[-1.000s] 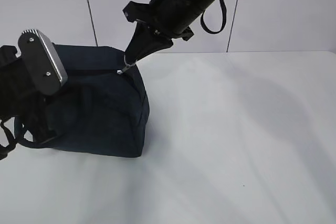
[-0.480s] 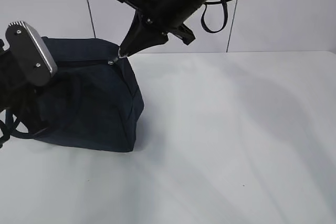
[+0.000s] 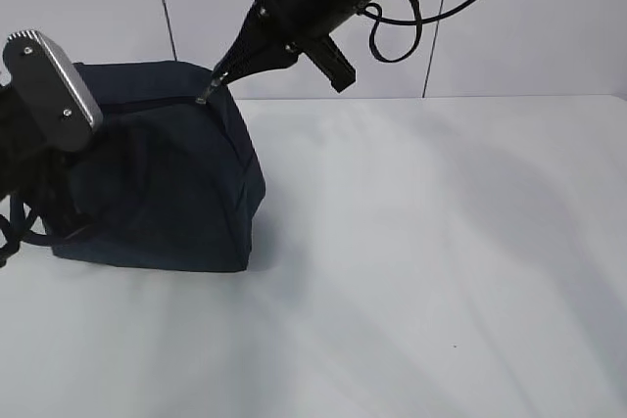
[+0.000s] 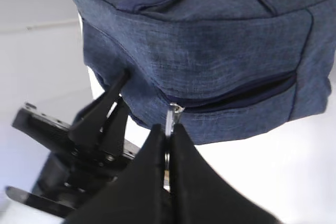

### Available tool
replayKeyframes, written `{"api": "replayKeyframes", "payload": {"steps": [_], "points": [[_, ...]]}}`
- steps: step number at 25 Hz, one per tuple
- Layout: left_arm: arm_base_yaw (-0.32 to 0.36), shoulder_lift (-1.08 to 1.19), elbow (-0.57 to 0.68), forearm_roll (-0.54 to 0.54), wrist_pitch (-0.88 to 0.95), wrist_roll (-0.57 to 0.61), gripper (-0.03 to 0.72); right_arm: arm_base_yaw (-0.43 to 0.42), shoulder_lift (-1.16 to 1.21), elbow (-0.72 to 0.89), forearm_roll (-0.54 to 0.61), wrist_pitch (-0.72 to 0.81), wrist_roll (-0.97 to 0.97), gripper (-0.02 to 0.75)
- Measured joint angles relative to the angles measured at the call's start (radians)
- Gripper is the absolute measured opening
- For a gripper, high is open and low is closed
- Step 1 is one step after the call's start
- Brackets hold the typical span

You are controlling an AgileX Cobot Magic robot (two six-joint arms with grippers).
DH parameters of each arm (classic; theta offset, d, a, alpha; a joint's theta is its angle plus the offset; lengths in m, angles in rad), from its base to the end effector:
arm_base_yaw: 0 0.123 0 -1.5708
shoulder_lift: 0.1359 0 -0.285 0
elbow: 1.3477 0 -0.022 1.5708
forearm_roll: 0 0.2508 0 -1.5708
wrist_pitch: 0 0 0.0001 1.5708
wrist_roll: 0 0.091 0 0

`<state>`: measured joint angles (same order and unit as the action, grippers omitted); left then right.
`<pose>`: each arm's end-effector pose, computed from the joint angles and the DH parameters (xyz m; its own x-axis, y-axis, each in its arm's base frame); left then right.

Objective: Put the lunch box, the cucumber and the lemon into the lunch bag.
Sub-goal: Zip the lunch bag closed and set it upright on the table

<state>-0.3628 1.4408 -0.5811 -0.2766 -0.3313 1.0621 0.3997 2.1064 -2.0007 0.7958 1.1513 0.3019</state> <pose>0.2629 -0.0912 0.2090 -0.0851 0.7965 -0.5987 0.4877 0.5572 0.6720 0.4047 0.2354 0.3046 -0.9932 0.1079 -0.0435 0.0369 0.6469 0.7617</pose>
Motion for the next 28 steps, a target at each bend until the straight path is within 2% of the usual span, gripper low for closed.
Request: {"api": "replayKeyframes", "payload": {"steps": [6, 11, 20, 28], "points": [[0.007, 0.004, 0.000, -0.025, -0.102, 0.018, -0.004, -0.002, -0.004, 0.000, 0.004, -0.035, 0.138, 0.008], [0.007, 0.004, 0.000, -0.088, -0.124, 0.079, -0.004, -0.002, -0.004, 0.000, -0.060, -0.030, 0.226, 0.008], [0.007, 0.006, 0.000, -0.120, -0.138, 0.102, -0.004, 0.012, -0.004, -0.001, -0.196, 0.036, 0.241, 0.008], [0.007, 0.010, 0.009, -0.126, -0.157, 0.105, -0.004, 0.032, 0.050, -0.007, -0.250, 0.048, 0.220, 0.008]]}}
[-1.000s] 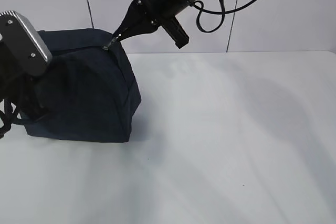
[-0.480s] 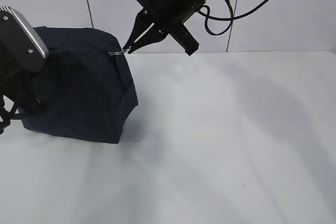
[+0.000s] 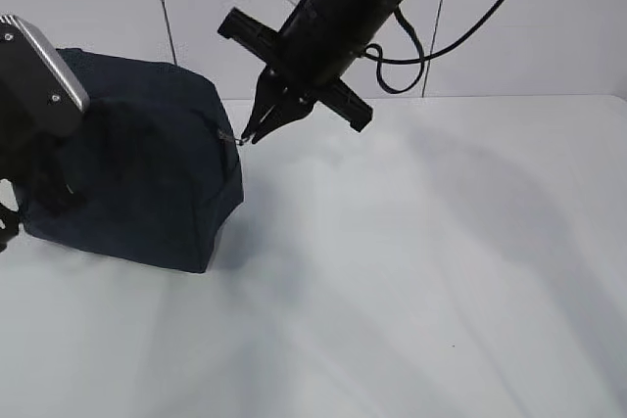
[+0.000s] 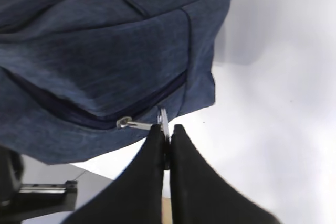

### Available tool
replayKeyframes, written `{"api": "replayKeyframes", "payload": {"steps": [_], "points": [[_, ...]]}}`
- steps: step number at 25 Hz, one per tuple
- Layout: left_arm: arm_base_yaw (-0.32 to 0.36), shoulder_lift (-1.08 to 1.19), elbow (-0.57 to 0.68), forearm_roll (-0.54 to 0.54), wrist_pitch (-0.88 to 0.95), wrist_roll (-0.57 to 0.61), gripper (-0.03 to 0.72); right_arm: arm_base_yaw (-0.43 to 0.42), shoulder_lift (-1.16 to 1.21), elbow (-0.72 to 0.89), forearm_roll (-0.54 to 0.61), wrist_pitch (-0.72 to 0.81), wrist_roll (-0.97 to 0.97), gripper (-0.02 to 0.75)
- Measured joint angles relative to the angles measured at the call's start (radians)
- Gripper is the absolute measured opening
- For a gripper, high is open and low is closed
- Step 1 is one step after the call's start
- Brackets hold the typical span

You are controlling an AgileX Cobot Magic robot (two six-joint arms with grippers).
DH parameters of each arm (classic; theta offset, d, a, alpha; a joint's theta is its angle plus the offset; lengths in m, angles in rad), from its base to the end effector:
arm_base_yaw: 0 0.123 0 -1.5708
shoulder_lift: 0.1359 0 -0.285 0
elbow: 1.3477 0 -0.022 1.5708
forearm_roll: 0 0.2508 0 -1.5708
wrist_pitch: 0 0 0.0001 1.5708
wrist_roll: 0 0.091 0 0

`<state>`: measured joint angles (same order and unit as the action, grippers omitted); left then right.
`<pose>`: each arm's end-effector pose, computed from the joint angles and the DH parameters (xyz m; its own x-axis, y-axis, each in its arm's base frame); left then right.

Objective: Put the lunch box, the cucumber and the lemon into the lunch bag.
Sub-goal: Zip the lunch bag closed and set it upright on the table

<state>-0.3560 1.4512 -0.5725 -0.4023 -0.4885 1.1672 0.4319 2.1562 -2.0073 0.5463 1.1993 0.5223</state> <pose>0.2692 -0.0823 0.2154 -0.0839 0.7892 -0.6084 0.3482 0.5953 0.7241 0.4068 0.2360 0.2691 -0.9794 0.1979 0.0402 0.1846 0.7969 0.5752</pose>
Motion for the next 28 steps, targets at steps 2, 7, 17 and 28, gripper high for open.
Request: {"api": "replayKeyframes", "payload": {"steps": [2, 7, 17, 28], "points": [[0.000, 0.000, 0.000, -0.006, -0.002, 0.002, -0.004, 0.004, 0.022, -0.001, -0.004, 0.002, -0.019, 0.008], [0.000, 0.000, 0.000, -0.021, -0.006, 0.004, -0.004, 0.020, 0.059, -0.001, -0.030, 0.002, -0.042, 0.008], [0.000, 0.000, 0.000, -0.026, -0.008, 0.022, -0.004, 0.024, 0.107, -0.001, -0.038, -0.017, -0.125, 0.008], [0.000, 0.000, 0.000, -0.048, -0.010, 0.027, -0.004, 0.024, 0.113, -0.001, -0.036, -0.027, -0.191, 0.008]]}}
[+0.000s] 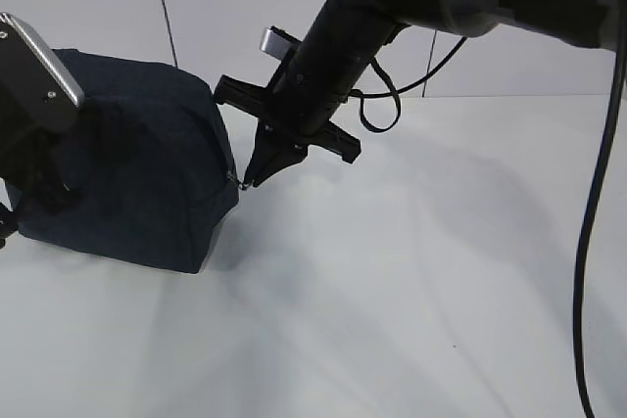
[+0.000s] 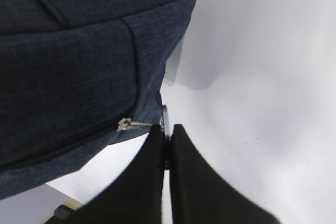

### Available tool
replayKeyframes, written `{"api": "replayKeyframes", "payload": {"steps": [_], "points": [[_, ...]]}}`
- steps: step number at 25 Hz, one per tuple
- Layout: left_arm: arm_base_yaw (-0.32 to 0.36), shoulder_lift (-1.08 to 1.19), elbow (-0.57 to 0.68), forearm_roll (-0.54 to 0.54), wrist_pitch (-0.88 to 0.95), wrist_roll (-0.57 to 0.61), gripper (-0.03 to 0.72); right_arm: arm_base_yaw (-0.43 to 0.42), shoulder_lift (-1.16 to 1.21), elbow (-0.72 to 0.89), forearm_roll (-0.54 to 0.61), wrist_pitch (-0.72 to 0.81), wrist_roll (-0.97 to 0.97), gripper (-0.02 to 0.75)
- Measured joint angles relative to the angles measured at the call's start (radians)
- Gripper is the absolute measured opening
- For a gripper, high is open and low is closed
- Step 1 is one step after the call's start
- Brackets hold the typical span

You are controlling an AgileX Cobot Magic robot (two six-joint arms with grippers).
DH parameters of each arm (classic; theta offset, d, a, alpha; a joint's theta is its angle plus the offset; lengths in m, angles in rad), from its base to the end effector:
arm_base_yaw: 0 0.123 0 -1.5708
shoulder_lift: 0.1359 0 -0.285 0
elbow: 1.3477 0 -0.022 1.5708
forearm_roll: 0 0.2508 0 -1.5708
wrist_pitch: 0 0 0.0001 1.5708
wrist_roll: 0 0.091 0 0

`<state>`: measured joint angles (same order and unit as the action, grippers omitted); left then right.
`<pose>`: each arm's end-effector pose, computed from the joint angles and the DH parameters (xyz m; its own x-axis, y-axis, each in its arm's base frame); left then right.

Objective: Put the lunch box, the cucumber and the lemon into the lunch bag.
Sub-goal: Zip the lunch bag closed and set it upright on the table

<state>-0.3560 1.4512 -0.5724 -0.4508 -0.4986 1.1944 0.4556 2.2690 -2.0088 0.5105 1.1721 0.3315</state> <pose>0.2695 -0.0800 0.2156 -0.1055 0.7822 -0.6140 0.3299 0.6100 0.7205 0.4166 0.2498 0.2148 -0.9996 0.0262 -0.0088 0.0179 0.8588 0.5121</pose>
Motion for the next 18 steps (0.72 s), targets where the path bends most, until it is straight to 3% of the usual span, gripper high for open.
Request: {"api": "replayKeyframes", "payload": {"steps": [15, 18], "points": [[0.000, 0.000, 0.000, -0.040, 0.000, 0.002, -0.004, 0.000, 0.000, 0.000, 0.031, 0.000, -0.214, 0.010], [0.002, 0.000, 0.000, -0.048, -0.008, 0.002, -0.004, 0.000, 0.000, -0.004, 0.091, 0.017, -0.323, 0.111]]}}
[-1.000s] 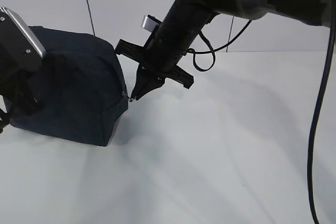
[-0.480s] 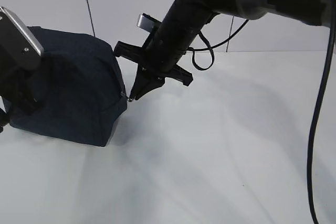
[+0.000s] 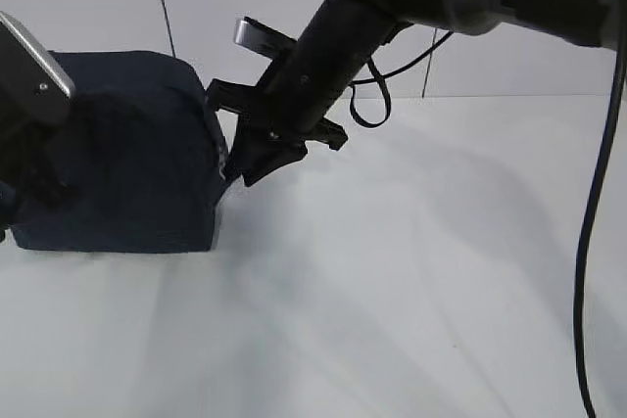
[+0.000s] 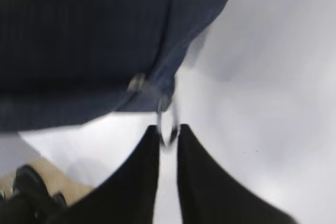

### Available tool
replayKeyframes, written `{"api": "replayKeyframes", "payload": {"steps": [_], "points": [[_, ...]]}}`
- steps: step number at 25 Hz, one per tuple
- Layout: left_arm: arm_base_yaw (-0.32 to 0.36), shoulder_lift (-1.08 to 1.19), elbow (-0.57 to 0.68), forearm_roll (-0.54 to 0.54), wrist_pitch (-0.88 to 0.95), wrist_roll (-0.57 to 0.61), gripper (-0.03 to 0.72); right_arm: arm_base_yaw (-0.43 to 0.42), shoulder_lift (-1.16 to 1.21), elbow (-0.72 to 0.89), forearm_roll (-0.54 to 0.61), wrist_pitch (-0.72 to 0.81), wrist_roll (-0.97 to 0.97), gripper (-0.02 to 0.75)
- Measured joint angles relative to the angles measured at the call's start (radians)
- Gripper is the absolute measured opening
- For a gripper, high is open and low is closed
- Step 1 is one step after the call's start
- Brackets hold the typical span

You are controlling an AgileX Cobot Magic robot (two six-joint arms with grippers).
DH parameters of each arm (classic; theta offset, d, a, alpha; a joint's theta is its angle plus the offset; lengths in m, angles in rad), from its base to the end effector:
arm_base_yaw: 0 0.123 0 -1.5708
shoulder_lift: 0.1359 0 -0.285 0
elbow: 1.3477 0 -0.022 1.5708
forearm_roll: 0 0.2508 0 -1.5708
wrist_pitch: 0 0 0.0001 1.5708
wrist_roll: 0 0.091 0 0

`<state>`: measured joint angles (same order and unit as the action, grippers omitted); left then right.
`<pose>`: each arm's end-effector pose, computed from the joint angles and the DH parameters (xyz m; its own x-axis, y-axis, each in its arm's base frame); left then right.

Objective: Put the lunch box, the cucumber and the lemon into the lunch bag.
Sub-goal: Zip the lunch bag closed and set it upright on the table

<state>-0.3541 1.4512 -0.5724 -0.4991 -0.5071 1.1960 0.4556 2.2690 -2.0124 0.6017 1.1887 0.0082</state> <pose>0.2700 -0.0773 0.2156 -0.1374 0.7586 -0.6369 0.3083 0.6438 0.7003 0.4133 0.2557 0.2195 -0.9630 -0.2293 -0.1420 -0.2691 0.7842 0.5591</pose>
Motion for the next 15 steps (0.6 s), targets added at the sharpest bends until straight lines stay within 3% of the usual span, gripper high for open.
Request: {"api": "replayKeyframes", "payload": {"steps": [3, 5, 11, 15], "points": [[0.000, 0.000, 0.000, -0.006, -0.013, 0.000, -0.004, 0.000, 0.006, -0.042, 0.036, 0.029, -0.182, 0.290], [0.002, 0.000, 0.000, -0.008, -0.013, 0.000, -0.004, 0.000, 0.005, -0.081, 0.000, 0.030, -0.316, 0.358], [0.002, 0.000, 0.000, -0.012, -0.013, 0.000, -0.004, 0.001, 0.005, -0.117, -0.253, 0.035, -0.522, 0.389], [0.002, 0.000, 0.000, -0.012, -0.011, 0.000, -0.004, 0.001, 0.005, -0.117, -0.291, 0.036, -0.636, 0.390]]}}
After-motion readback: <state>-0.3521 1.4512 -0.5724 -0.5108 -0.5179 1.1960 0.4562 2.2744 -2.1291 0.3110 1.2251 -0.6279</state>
